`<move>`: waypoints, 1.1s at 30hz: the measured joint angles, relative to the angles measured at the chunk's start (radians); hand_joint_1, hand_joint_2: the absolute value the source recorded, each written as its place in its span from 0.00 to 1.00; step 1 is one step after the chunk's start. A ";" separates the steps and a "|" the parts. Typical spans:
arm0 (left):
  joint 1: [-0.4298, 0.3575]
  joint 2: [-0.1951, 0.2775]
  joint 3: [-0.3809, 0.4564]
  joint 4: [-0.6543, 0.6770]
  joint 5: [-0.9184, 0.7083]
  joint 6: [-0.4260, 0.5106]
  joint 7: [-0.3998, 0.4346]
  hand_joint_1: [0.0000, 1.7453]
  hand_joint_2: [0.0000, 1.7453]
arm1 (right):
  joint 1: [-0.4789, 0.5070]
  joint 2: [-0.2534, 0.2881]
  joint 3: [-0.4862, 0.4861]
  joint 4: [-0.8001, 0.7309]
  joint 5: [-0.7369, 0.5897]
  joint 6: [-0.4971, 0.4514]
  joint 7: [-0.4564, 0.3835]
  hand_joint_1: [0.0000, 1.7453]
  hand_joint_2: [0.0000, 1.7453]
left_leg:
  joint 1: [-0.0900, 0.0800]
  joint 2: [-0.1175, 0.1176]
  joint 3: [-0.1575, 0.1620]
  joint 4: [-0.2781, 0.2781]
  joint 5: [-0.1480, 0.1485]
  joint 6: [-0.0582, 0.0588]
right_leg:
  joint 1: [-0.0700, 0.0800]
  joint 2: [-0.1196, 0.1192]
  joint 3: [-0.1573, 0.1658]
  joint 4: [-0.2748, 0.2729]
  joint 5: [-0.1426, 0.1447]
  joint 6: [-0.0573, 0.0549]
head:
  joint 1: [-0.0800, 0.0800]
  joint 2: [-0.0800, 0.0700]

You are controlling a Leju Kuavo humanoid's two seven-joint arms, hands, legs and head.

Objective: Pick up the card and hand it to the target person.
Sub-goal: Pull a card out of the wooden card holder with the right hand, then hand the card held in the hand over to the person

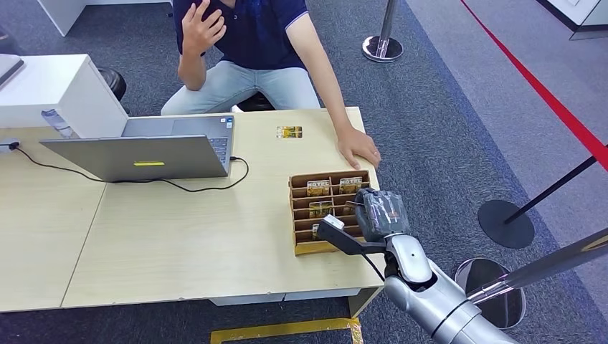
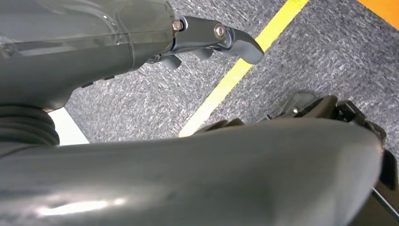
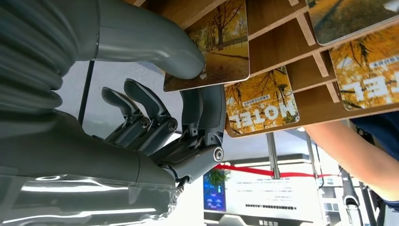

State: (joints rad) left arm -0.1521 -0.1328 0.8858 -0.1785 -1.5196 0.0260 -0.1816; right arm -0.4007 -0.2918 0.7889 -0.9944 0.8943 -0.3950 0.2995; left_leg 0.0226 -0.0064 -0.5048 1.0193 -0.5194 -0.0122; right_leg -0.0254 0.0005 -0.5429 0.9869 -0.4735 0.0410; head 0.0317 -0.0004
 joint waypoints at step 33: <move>-0.023 -0.003 -0.021 0.000 -0.001 -0.032 0.006 0.00 0.00 | -0.225 0.057 -0.073 -0.535 -0.172 -0.086 -0.082 0.94 1.00 | 0.000 -0.001 -0.002 0.000 0.001 0.000 | 0.000 0.000 0.000 0.001 0.000 0.000 | 0.000 0.000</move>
State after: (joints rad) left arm -0.1747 -0.1360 0.8644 -0.1785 -1.5209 -0.0060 -0.1756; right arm -0.6259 -0.2344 0.7163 -1.5297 0.7227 -0.4806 0.2178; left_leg 0.0229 -0.0075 -0.5065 1.0193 -0.5186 -0.0121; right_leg -0.0253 0.0003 -0.5429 0.9875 -0.4731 0.0412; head 0.0318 -0.0004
